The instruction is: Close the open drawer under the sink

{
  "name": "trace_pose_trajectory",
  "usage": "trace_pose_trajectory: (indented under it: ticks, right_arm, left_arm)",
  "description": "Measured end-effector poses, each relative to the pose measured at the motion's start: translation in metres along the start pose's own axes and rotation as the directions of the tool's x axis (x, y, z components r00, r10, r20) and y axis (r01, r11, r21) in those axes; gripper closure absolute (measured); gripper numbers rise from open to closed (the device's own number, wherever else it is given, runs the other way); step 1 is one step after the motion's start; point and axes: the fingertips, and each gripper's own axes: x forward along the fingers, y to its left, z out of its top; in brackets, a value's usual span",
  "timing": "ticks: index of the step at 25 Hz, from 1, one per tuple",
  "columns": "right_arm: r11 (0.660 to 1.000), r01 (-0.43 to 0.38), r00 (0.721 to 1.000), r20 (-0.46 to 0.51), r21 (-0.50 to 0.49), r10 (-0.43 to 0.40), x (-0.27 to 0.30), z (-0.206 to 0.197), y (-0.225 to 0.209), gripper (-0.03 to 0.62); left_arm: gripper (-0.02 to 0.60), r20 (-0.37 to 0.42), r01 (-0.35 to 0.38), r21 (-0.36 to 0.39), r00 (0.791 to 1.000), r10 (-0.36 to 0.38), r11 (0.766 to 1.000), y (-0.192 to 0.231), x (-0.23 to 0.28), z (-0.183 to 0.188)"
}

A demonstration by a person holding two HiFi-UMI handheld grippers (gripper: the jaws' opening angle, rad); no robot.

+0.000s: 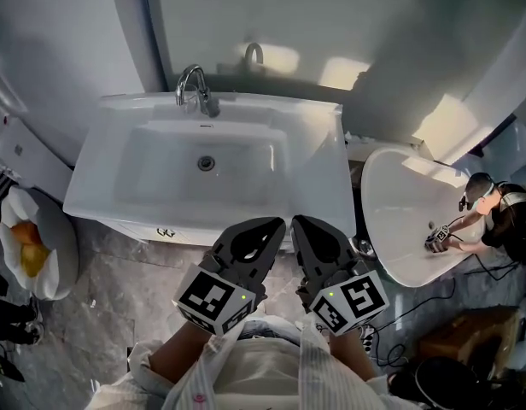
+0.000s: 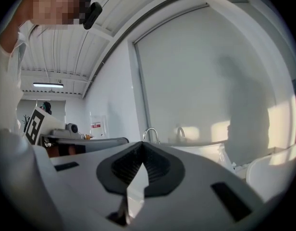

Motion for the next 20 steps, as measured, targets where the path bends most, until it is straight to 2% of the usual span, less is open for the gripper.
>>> trace_pose_trajectory:
  ticks: [4,10,20]
  right_arm:
    - [1.0,-0.004,1.0,-0.002,-0.001,0.004,-0.002,0.003,0.002,0.585]
    - [1.0,-0.006,1.0,-0.017,-0.001,0.006,-0.002,-0.002,0.007,0.585]
    - [1.0,-0.003,0.999,-0.05,0.014,0.004,-0.01,-0.014,0.01,0.585]
  left_arm:
    - [0.566,0.032,0.011,0.002,0.999,-0.011,1.0,-0.001,-0.001,0.009]
    - [0.566,0.018,0.023,-0.017,1.0,-0.023,1.0,-0.003,-0.004,0.008]
    - [0.566,-0.009,0.03,-0.006,1.0,-0.03,1.0,-0.009,-0.007,-0.006]
